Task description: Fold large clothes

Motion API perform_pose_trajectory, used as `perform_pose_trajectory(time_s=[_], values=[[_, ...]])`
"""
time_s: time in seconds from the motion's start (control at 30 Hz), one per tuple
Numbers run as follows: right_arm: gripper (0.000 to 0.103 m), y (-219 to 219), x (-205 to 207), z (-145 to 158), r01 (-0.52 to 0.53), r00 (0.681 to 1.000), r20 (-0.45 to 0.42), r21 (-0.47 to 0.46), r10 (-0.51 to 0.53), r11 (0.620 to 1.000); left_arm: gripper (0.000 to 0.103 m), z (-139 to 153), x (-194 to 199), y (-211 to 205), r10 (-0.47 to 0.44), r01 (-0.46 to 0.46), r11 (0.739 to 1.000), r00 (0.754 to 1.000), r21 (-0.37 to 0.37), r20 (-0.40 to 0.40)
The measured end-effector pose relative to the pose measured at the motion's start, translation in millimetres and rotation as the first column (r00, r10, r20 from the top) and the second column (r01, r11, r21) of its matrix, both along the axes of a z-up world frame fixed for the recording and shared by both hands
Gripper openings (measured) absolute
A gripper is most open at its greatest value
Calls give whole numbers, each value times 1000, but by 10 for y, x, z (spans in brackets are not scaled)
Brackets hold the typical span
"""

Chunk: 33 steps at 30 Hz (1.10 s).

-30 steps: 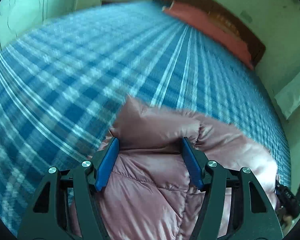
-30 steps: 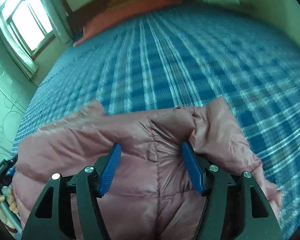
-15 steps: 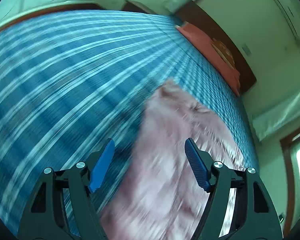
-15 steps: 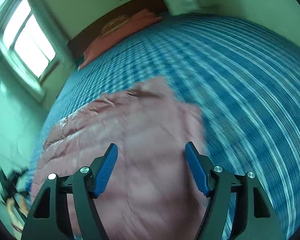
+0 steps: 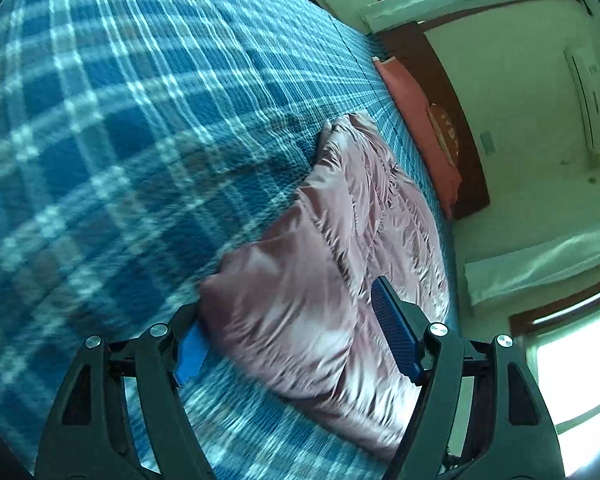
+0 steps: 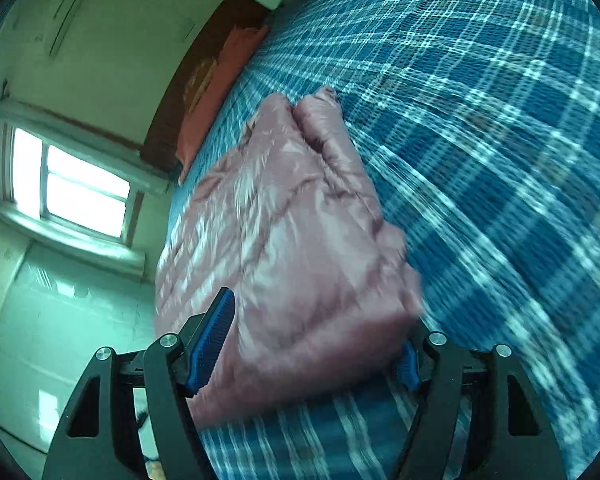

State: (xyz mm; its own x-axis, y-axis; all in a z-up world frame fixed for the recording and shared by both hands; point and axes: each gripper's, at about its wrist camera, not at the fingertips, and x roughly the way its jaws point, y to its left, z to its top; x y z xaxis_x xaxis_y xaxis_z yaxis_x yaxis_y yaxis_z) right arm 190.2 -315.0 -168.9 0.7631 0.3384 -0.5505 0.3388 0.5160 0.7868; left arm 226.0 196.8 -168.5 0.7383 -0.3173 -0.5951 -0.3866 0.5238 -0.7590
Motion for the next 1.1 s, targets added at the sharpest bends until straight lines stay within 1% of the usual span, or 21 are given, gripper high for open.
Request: perform_pose_trajectory(time_s=[0.1, 0.13, 0.17, 0.2, 0.23, 0.27, 0.3, 0.33, 0.4, 0.43, 0.5, 0.6, 0.73, 1.1], values=[[70, 32, 113, -30, 38, 999, 11, 16, -39, 999, 74, -18, 127, -47, 40, -40, 999, 999, -3, 2], [69, 36, 133, -35, 49, 999, 11, 17, -49, 999, 71, -15, 140, -51, 50, -50, 999, 999, -5, 3], [66, 52, 162, -34, 56, 998, 15, 17, -56, 998, 66, -9, 177, -60, 59, -59, 998, 998, -7, 7], [58, 60, 185, -37, 63, 998, 12, 13, -63, 998, 54, -18, 264, -61, 63, -63, 998, 998, 2, -3], [55, 55, 199, -50, 68, 998, 2, 5, -68, 998, 47, -30, 294, -69, 64, -64, 998, 998, 8, -13], [49, -2, 216, -78, 69, 998, 0, 7, -69, 998, 43, -45, 366, -71, 66, -65, 998, 998, 12, -18], [44, -11, 223, -90, 68, 998, 0, 7, -68, 998, 37, -57, 398, -90, 61, -61, 998, 998, 16, -17], [42, -32, 191, -98, 63, 998, 3, 4, -63, 998, 31, -60, 420, -89, 56, -56, 998, 998, 21, -18], [32, -25, 216, -94, 49, 999, 12, -4, -49, 999, 23, -57, 456, -125, 49, -49, 998, 999, 34, -16], [30, -25, 225, -95, 44, 999, 21, -3, -44, 999, 20, -52, 411, -146, 47, -47, 998, 999, 45, -13], [24, -60, 214, -118, 38, 999, 32, 4, -38, 999, 18, 1, 400, -171, 41, -41, 997, 999, 71, -10], [20, -62, 170, -128, 33, 999, 42, 10, -33, 999, 16, 45, 380, -202, 32, -32, 995, 999, 93, -7], [19, -51, 59, -130, 22, 999, 48, 13, -23, 1000, 15, 75, 269, -211, 32, -32, 995, 999, 94, -8], [19, -37, -309, -107, 3, 999, 48, 3, -3, 1000, 15, 106, -122, -71, 21, -20, 994, 1000, 109, -8]])
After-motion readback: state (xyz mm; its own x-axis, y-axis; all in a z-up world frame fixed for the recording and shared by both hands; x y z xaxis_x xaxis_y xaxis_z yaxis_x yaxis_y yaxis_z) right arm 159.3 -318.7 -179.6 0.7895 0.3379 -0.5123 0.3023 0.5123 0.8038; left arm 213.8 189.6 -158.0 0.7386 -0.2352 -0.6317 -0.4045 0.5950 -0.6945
